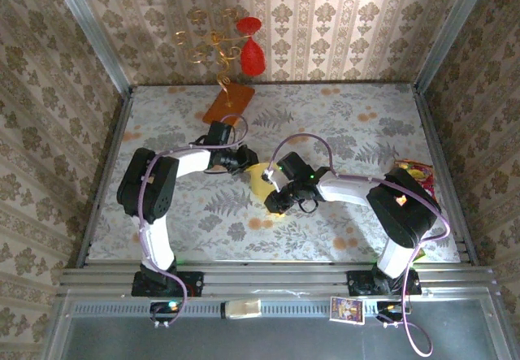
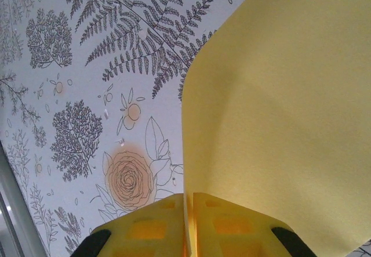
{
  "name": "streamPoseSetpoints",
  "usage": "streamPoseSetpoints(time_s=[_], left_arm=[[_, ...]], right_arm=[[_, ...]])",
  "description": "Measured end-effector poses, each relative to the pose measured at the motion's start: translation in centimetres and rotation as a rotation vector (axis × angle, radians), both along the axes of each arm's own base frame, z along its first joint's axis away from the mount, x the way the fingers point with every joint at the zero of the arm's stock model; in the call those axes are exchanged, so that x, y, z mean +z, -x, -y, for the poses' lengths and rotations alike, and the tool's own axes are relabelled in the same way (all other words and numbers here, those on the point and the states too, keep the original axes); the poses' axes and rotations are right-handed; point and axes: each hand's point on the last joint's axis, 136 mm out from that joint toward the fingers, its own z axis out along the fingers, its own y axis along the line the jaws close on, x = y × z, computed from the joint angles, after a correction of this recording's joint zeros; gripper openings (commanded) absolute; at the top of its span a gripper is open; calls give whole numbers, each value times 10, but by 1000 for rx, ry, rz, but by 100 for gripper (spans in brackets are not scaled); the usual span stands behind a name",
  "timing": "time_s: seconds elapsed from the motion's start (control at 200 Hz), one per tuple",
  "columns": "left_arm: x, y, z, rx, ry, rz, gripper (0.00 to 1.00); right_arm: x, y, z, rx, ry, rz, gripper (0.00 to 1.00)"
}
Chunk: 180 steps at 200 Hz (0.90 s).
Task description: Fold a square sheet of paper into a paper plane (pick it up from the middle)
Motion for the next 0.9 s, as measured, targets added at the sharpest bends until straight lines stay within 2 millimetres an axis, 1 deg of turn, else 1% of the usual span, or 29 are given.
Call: streamPoseSetpoints(time_s=[0.09,0.2,0.345,0.525,0.9], left_arm=[[-4,2,13,-37,-12,1,14],[-11,8,23,-74,-33,-8,13],[-28,15,16,-84,-79,-49,12],[-29,15,15,-98,-91,-38,12],[-28,16,15,-115,-96,-26,11]], right_arm=[[0,-1,1,-7,-2,-6,14],[0,-3,2,-21,-3,-13,14],[-1,-6,9,-58,2,-38,15],[-4,-11,18,-107,28,-73,15],[-7,-23,31,-175,107,-50,15]])
